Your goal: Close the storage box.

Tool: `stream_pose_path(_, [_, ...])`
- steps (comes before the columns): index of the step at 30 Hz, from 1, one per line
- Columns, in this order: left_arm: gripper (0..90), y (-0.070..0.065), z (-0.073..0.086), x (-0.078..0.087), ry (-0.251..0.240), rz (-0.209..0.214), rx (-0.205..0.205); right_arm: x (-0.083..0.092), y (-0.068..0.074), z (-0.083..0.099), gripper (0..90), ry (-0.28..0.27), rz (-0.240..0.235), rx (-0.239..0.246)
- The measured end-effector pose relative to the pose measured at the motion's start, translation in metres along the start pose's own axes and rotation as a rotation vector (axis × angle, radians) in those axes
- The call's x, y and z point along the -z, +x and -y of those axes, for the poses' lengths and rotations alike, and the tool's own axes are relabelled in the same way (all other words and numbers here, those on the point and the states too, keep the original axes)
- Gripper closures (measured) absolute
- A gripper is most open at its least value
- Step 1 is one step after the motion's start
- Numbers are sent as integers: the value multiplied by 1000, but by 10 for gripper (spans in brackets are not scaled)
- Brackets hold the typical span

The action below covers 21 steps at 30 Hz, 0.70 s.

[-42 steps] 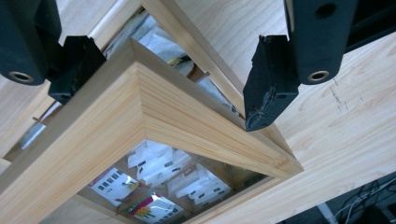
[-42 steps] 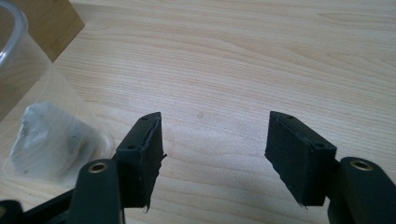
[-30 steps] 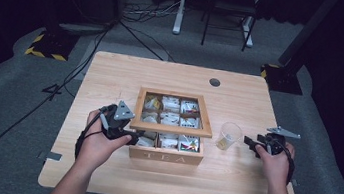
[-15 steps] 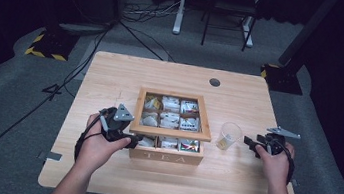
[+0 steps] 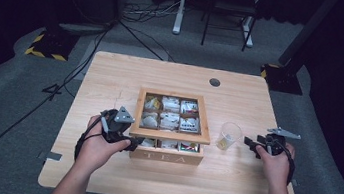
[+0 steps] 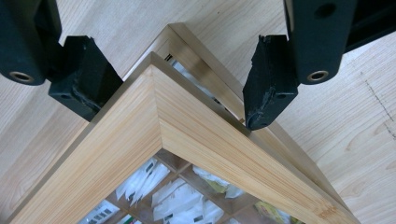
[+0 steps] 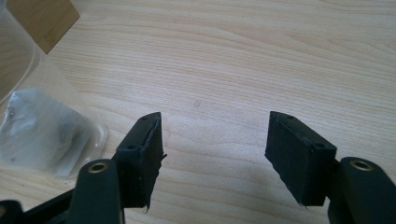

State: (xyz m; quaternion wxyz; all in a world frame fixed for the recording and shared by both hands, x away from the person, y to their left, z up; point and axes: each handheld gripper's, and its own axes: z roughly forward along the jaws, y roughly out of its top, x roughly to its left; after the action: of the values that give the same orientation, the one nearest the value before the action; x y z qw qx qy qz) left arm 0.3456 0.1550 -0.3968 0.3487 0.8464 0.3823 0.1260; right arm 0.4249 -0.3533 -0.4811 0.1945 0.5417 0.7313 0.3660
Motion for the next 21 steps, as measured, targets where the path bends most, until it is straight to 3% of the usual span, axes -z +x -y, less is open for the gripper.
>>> stream_pose_path(6, [300,-1,1,-4,54,11,-29,-2,1,1,372,8,-2,3])
stream_pose_path(21, [281,-1,4,-12,124,30,-58,-3,2,2,371,11,-6,9])
